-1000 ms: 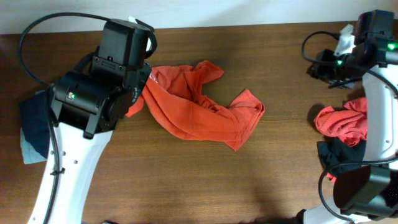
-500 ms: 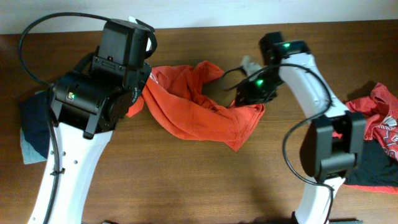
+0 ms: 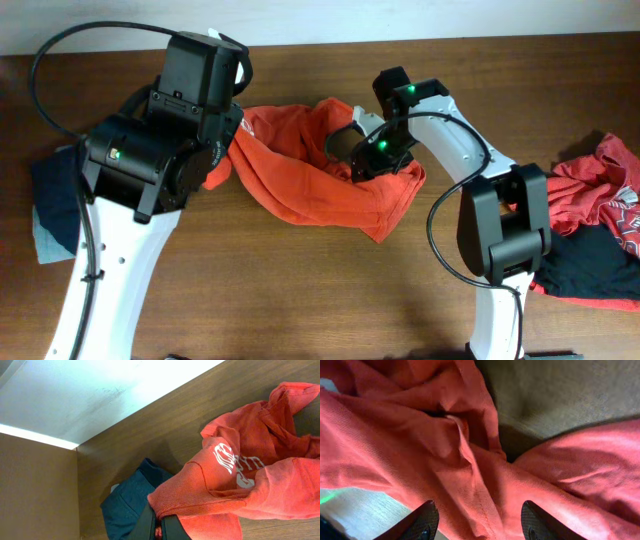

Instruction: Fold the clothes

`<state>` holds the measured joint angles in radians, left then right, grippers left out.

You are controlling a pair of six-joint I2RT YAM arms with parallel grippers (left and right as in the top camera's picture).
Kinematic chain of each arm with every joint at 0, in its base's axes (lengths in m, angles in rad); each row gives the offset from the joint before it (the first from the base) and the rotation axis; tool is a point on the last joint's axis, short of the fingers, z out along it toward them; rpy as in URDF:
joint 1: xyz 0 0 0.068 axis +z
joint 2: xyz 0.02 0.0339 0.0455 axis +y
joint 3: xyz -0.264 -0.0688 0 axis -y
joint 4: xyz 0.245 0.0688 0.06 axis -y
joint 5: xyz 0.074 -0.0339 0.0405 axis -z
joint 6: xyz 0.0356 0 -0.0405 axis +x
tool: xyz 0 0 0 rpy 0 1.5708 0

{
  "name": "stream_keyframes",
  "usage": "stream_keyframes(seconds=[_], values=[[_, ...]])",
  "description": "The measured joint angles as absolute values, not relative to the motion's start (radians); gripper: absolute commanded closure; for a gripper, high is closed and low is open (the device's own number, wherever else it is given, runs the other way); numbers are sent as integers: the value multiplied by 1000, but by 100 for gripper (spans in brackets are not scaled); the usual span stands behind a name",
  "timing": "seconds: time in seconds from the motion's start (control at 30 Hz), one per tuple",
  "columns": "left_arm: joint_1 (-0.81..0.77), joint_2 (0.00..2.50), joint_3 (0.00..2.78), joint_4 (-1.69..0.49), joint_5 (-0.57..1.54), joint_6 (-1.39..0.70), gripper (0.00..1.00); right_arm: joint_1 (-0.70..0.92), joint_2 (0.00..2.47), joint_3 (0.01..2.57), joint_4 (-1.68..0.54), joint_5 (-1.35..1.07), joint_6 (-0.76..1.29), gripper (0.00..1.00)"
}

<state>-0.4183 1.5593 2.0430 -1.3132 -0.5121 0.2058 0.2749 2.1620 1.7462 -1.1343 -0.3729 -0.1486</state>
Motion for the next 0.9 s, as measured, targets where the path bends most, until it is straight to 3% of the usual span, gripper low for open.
stream_keyframes(seconds=[0.13, 0.17, 0.53, 0.7, 0.9], values=[[-418, 1559, 2043, -1313, -510, 206, 100, 275, 2167, 1682, -1124, -384, -137, 93], [-418, 1559, 2043, -1313, -509, 206, 100, 275, 2169, 1676, -1128, -391, -132, 96], [-418, 1559, 2043, -1317, -509, 220, 100, 192, 2020, 1691, -1144, -393, -107, 96], [-418, 1559, 2043, -1316, -509, 224, 100, 19, 1664, 1752, -1133, -218, -49, 96], [-418, 1559, 2043, -1301, -543, 228, 100, -85, 1592, 1753, -1137, -32, 130, 96]])
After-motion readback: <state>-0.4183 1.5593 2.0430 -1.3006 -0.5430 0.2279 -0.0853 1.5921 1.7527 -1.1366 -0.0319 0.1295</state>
